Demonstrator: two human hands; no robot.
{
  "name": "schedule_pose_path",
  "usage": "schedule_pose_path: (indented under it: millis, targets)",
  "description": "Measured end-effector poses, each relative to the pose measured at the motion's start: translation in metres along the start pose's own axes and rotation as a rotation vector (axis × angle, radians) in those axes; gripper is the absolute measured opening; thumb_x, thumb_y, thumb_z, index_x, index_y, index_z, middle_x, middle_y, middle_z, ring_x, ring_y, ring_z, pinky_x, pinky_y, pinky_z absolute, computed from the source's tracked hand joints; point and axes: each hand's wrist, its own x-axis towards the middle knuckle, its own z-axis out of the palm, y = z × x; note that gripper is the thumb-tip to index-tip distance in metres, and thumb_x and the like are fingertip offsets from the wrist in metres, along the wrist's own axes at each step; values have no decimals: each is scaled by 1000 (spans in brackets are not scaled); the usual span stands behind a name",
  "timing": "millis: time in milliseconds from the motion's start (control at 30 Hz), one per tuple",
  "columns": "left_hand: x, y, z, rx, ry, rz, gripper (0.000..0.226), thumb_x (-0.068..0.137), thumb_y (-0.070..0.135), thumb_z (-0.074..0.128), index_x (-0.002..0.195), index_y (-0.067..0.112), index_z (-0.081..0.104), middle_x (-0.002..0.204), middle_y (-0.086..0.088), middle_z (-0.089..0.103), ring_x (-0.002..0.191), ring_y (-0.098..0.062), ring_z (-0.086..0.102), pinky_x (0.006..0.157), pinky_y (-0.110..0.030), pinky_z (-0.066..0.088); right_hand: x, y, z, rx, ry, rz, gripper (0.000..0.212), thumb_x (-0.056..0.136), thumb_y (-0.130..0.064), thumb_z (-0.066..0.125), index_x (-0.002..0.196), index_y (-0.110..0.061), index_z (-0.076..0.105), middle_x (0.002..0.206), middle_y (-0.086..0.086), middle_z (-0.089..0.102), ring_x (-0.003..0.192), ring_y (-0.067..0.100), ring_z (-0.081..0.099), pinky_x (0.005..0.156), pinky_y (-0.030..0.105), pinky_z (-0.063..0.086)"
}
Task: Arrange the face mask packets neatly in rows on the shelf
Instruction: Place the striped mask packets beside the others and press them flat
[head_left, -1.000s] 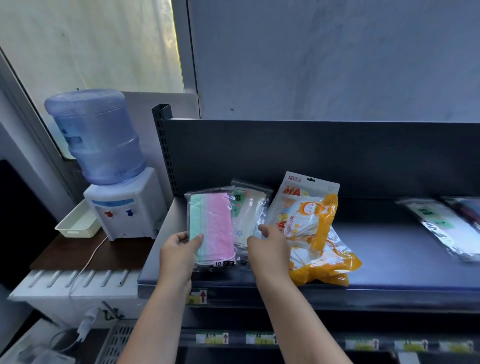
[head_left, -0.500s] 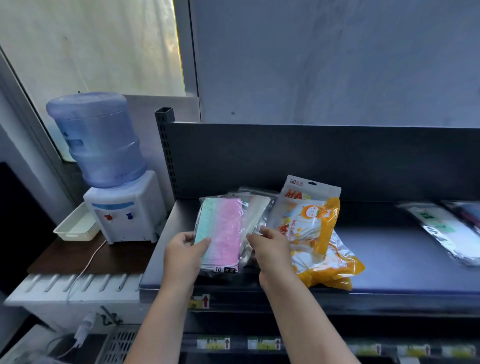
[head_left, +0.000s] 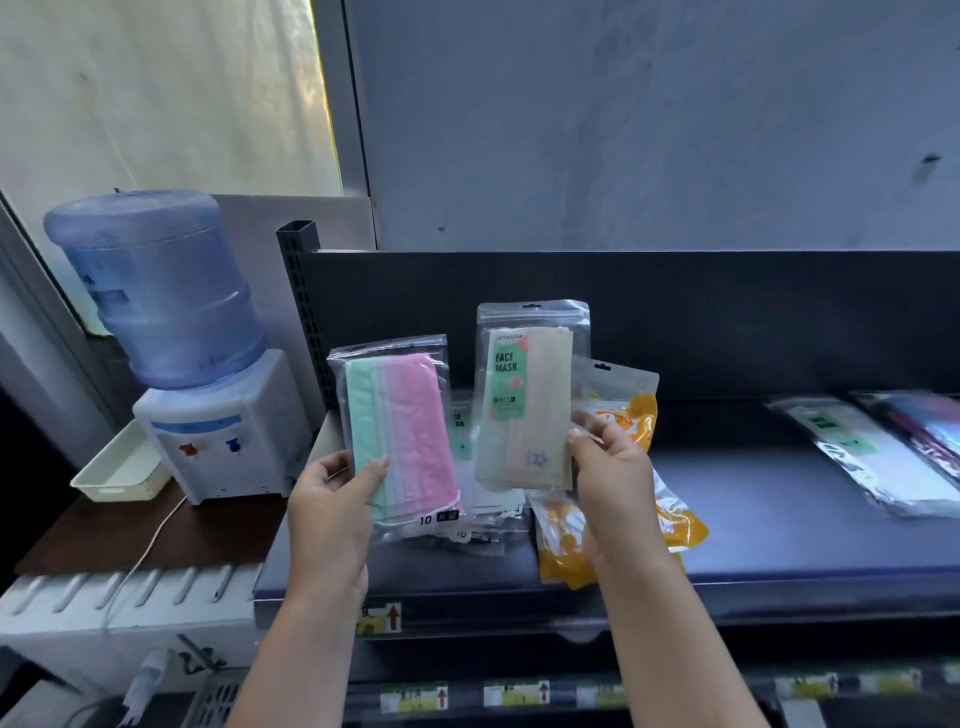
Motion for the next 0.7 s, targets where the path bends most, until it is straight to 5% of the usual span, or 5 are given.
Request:
schedule_pose_path:
  millis: [100, 233, 433, 700]
  targets:
    - [-6, 3, 8, -21, -33, -29, 15, 97, 7, 73, 105, 18, 67, 103, -10, 79, 89, -27, 79, 76, -42, 64, 2, -9, -14, 20, 59, -4, 24, 106, -9, 55, 117, -21, 73, 103, 6, 80, 95, 26, 78, 78, 50, 66]
    - [-16, 4, 23, -52, -71, -60, 11, 101, 7, 62, 106, 13, 70, 98, -11, 77, 78, -23, 75, 53, -30, 58, 3, -20, -37, 29, 112, 3, 22, 106, -9, 55, 117, -18, 72, 103, 7, 80, 90, 23, 79, 70, 40, 67]
    - [-40, 1, 66, -93, -139, -93, 9, 100, 6, 63, 103, 12, 69, 93, -11, 77, 73, -22, 75, 54, -33, 60, 9, -43, -82, -19, 104, -38, 22, 105, -7, 54, 110, -16, 74, 103, 8, 79, 93, 23, 77, 58, 26, 60]
    - [-100, -21, 164, -89, -186, -105, 16, 98, 6, 67, 112, 12, 68, 103, -17, 79, 86, -29, 79, 75, -47, 64, 43, -71, -187, -43, 148, -45, 26, 99, -1, 54, 103, -15, 75, 92, 7, 81, 70, 15, 74, 51, 26, 55]
